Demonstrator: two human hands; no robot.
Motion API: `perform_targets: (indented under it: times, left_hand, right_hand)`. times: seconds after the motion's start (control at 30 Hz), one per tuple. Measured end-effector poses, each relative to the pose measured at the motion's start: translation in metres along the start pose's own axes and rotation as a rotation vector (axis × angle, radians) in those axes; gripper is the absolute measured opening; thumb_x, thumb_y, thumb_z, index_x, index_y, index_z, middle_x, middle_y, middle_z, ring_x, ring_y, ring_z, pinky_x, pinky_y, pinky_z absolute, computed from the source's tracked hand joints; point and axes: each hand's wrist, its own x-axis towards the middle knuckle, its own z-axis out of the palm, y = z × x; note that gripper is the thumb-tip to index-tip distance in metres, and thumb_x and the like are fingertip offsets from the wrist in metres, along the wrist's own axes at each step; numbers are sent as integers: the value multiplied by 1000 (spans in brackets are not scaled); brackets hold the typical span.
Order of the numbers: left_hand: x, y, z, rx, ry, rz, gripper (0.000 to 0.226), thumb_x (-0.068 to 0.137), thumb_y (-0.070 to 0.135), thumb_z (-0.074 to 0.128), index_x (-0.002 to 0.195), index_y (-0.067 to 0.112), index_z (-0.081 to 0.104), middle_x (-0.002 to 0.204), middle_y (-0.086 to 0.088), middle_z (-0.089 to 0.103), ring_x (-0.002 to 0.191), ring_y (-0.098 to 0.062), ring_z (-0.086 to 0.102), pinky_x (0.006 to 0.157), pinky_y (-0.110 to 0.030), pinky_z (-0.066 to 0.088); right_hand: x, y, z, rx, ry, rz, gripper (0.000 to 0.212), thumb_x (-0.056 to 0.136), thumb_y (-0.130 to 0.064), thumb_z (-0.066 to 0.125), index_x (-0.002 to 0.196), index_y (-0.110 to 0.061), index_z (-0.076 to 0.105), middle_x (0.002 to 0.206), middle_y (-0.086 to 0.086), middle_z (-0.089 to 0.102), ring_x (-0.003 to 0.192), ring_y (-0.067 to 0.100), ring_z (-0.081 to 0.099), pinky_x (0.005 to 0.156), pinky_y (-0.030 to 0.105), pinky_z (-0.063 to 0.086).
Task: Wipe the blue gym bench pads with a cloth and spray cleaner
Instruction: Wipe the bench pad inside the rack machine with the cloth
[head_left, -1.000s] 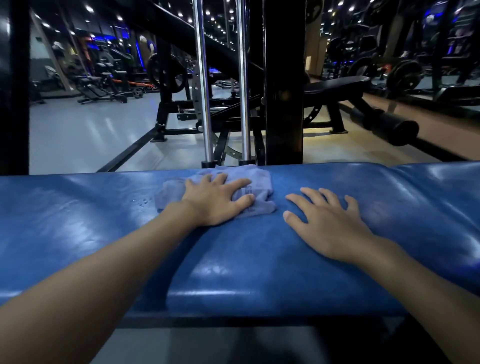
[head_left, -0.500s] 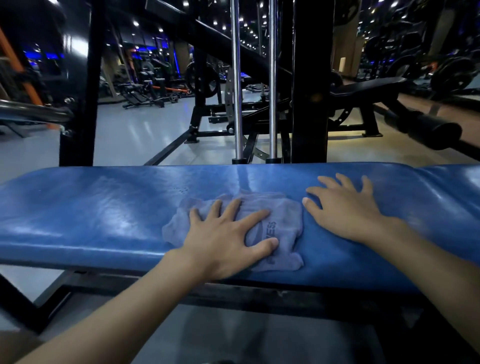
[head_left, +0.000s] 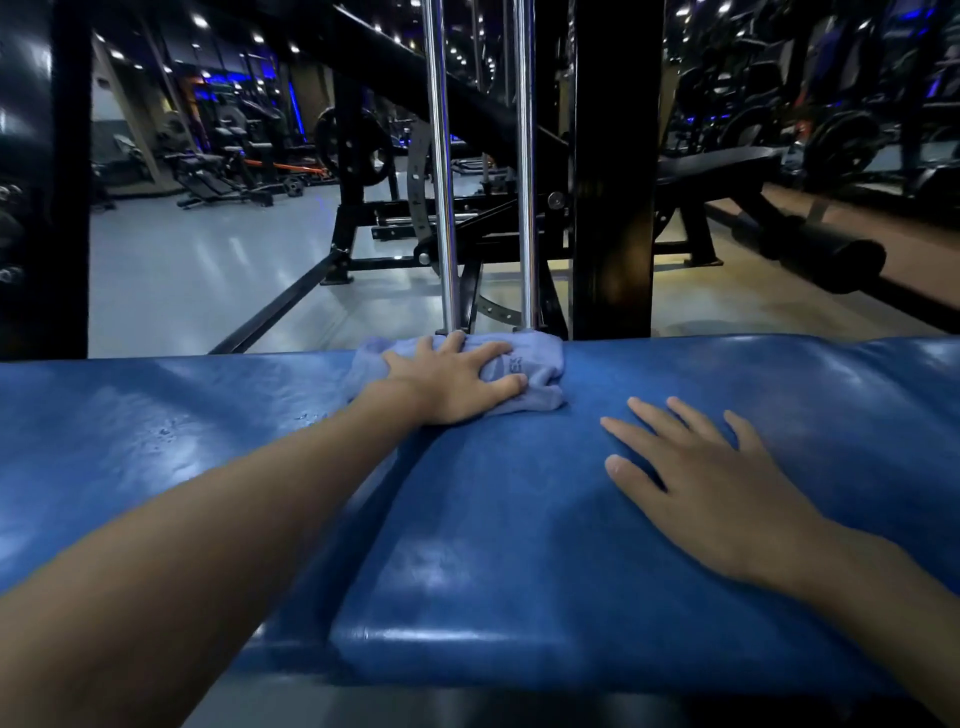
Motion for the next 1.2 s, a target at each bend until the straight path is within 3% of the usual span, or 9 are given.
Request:
perform_targets:
  times: [0.2, 0.47, 0.7, 0.8, 0.97, 1.2]
  left_hand:
    - [-8, -3, 3, 26, 10, 40, 67, 79, 88, 15, 141, 65, 17, 162, 8, 22, 147, -33, 21, 105, -65, 22]
    - [-111, 5, 13, 24, 48, 143, 65, 80, 87, 14, 141, 65, 17, 164, 6, 18, 148, -32, 17, 108, -65, 20]
    - [-181, 7, 21, 21, 75, 185, 79, 68, 89, 3, 142, 65, 11, 165, 6, 14, 149, -31, 14, 109, -64, 20]
    - [-170, 7, 20, 3, 73, 165, 76, 68, 90, 9, 140, 67, 13, 165, 8, 14, 149, -30, 14, 109, -66, 19]
    - [-115, -3, 17, -8, 52, 153, 64, 80, 88, 23, 140, 67, 14, 165, 8, 13, 151, -27, 10, 111, -68, 15]
    - [-11, -18, 6, -8, 30, 94, 67, 76, 91, 17, 138, 67, 18, 163, 8, 20, 149, -32, 19, 108, -70, 20]
  right_hand:
    - [1, -3, -4, 31, 12, 19, 63, 88, -63, 10, 149, -48, 19, 163, -18, 7, 150, 8, -2, 120, 47, 1]
    - [3, -4, -3, 16, 25, 48, 55, 96, -59, 21, 149, -45, 24, 162, -16, 14, 150, 9, 6, 120, 46, 4]
    - [7, -9, -17, -105, -6, 92, 53, 98, -63, 22, 147, -46, 31, 162, -13, 19, 151, 19, 9, 115, 60, -3]
    - [14, -17, -17, 53, 65, 104, 51, 100, -56, 26, 148, -41, 34, 162, -10, 22, 150, 17, 12, 118, 57, 3]
    - [20, -17, 6, 18, -10, 93, 52, 100, -55, 13, 151, -44, 19, 164, -12, 8, 151, 17, 2, 118, 55, 1]
    - [18, -16, 8, 23, 14, 67, 60, 94, -59, 8, 151, -45, 16, 164, -14, 5, 151, 15, -2, 119, 54, 1]
